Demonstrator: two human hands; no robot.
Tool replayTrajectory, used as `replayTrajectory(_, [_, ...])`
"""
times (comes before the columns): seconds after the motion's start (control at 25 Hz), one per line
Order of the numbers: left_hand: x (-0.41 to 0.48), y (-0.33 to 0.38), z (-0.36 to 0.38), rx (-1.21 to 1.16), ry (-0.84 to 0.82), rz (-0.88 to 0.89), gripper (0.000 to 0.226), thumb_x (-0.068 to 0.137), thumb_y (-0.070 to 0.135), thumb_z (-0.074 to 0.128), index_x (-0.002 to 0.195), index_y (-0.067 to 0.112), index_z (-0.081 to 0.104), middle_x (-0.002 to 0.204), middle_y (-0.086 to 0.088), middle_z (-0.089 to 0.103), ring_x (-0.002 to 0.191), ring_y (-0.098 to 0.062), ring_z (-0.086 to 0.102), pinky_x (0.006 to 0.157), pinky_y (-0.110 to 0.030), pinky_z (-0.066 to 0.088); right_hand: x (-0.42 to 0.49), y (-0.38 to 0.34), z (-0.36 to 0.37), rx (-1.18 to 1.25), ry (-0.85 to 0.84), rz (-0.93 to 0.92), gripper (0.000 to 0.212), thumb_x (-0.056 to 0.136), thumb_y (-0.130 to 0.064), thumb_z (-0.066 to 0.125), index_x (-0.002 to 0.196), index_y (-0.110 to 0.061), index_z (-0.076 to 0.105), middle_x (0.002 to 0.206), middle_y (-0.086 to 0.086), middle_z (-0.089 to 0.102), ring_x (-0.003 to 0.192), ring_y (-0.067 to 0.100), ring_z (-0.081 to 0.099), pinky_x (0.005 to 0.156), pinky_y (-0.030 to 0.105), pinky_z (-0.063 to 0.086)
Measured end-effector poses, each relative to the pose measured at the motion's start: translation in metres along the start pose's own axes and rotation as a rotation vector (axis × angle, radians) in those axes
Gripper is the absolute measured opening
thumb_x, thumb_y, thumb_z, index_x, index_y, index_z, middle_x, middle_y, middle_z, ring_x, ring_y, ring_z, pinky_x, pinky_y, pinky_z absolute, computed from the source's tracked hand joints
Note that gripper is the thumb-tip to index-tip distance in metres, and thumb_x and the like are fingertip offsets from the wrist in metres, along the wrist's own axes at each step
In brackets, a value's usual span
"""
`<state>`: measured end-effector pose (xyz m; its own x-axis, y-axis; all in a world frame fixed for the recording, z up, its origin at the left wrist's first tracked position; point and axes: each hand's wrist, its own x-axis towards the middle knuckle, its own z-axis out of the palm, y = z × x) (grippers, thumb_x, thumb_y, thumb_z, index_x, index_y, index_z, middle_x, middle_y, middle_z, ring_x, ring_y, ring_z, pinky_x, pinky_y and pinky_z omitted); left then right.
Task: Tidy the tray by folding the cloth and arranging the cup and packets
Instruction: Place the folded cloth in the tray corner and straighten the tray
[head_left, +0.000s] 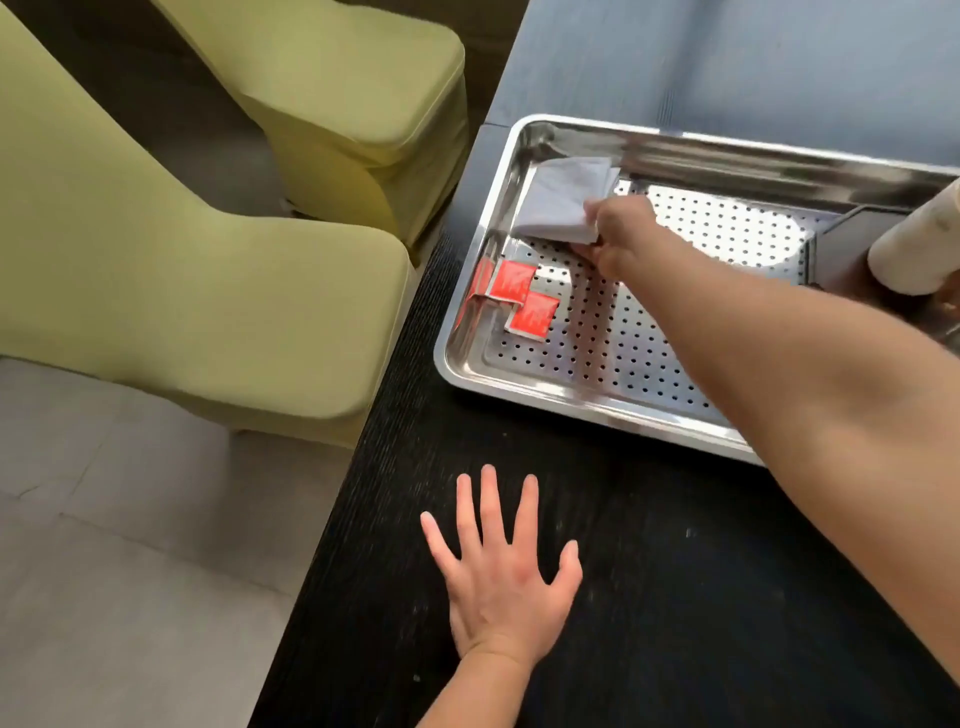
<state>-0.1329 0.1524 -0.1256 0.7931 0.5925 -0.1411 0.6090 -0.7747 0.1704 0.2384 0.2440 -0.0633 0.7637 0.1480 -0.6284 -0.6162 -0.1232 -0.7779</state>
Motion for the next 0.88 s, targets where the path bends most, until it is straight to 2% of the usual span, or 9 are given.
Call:
replayTrajectory(0.12, [0.003,0.001,-0.003,0.007,-0.017,-0.004,0.077,0.082,0.065,0.045,0.150,0.029,0.037,0.160,-0.013,0.028,0.150,-0.036,0.018,0.113,-0.070,0.011,-0.002,-0.005,0.000,-0.149,0.078,-0.091,0.040,0.091,0.000,0.054,0.130,-0.005,0.050,0.121,0.013,0.060,0.106,0.025,0.062,0.090,0.040,0.057])
replayTrajectory(0.2, [0.001,0.002,-0.003,0.008,-0.035,-0.005,0.077,0.083,0.065,0.045,0.150,0.029,0.036,0.160,-0.013,0.028,0.150,-0.036,0.018,0.113,-0.070,0.011,-0.010,-0.006,-0.011,-0.267,0.152,-0.171,0.039,0.090,-0.001,0.051,0.128,-0.007,0.051,0.122,0.011,0.059,0.097,0.021,0.057,0.072,0.029,0.051])
replayTrajectory(0.28, [0.000,0.001,-0.002,0.009,-0.016,-0.005,0.076,0.083,0.065,0.044,0.150,0.029,0.037,0.160,-0.013,0.028,0.150,-0.036,0.018,0.113,-0.070,0.011,-0.024,-0.006,-0.027,-0.340,0.135,-0.240,0.039,0.089,0.000,0.054,0.127,-0.009,0.053,0.120,0.010,0.059,0.091,0.020,0.055,0.064,0.029,0.047])
replayTrajectory(0.4, [0.000,0.001,0.000,-0.003,-0.007,-0.003,0.076,0.082,0.065,0.045,0.148,0.029,0.039,0.159,-0.013,0.030,0.149,-0.035,0.019,0.113,-0.070,0.011,-0.049,0.005,-0.061,-0.334,0.064,-0.274,0.039,0.090,-0.002,0.063,0.128,-0.009,0.056,0.122,0.010,0.060,0.104,0.023,0.062,0.090,0.037,0.056])
replayTrajectory(0.48, [0.001,0.000,0.000,-0.009,0.008,-0.004,0.076,0.081,0.065,0.046,0.148,0.029,0.041,0.159,-0.013,0.031,0.149,-0.036,0.020,0.113,-0.070,0.012,-0.073,0.015,-0.084,-0.303,-0.006,-0.287,0.035,0.091,-0.003,0.064,0.125,-0.008,0.058,0.122,0.012,0.062,0.109,0.027,0.064,0.096,0.042,0.056])
replayTrajectory(0.6, [0.000,0.000,-0.001,-0.013,0.008,0.002,0.076,0.081,0.065,0.046,0.147,0.028,0.042,0.158,-0.014,0.033,0.148,-0.036,0.022,0.113,-0.071,0.012,-0.117,0.037,-0.121,-0.232,-0.069,-0.314,0.026,0.092,-0.004,0.066,0.117,-0.007,0.062,0.115,0.014,0.068,0.101,0.026,0.069,0.085,0.037,0.061])
replayTrajectory(0.76, [0.001,0.002,-0.002,-0.014,0.004,-0.004,0.076,0.081,0.065,0.046,0.147,0.028,0.042,0.158,-0.014,0.033,0.148,-0.037,0.023,0.113,-0.071,0.012,-0.163,0.073,-0.162,-0.229,0.041,-0.292,0.006,0.094,-0.010,0.065,0.099,-0.011,0.068,0.085,0.008,0.073,0.075,0.022,0.069,0.063,0.028,0.060])
replayTrajectory(0.84, [0.000,0.002,-0.003,-0.005,-0.003,-0.008,0.075,0.081,0.065,0.044,0.147,0.028,0.042,0.158,-0.014,0.033,0.148,-0.037,0.023,0.113,-0.071,0.012,-0.175,0.089,-0.169,-0.373,0.111,-0.301,0.005,0.093,-0.018,0.067,0.096,-0.014,0.069,0.082,0.003,0.071,0.076,0.024,0.069,0.062,0.032,0.059])
replayTrajectory(0.88, [-0.001,0.003,-0.004,-0.002,-0.010,-0.008,0.075,0.082,0.065,0.043,0.147,0.028,0.041,0.158,-0.014,0.033,0.148,-0.037,0.023,0.112,-0.071,0.012,-0.179,0.098,-0.172,-0.562,0.142,-0.374,0.011,0.092,-0.025,0.068,0.099,-0.017,0.071,0.089,0.001,0.071,0.084,0.024,0.069,0.067,0.036,0.059])
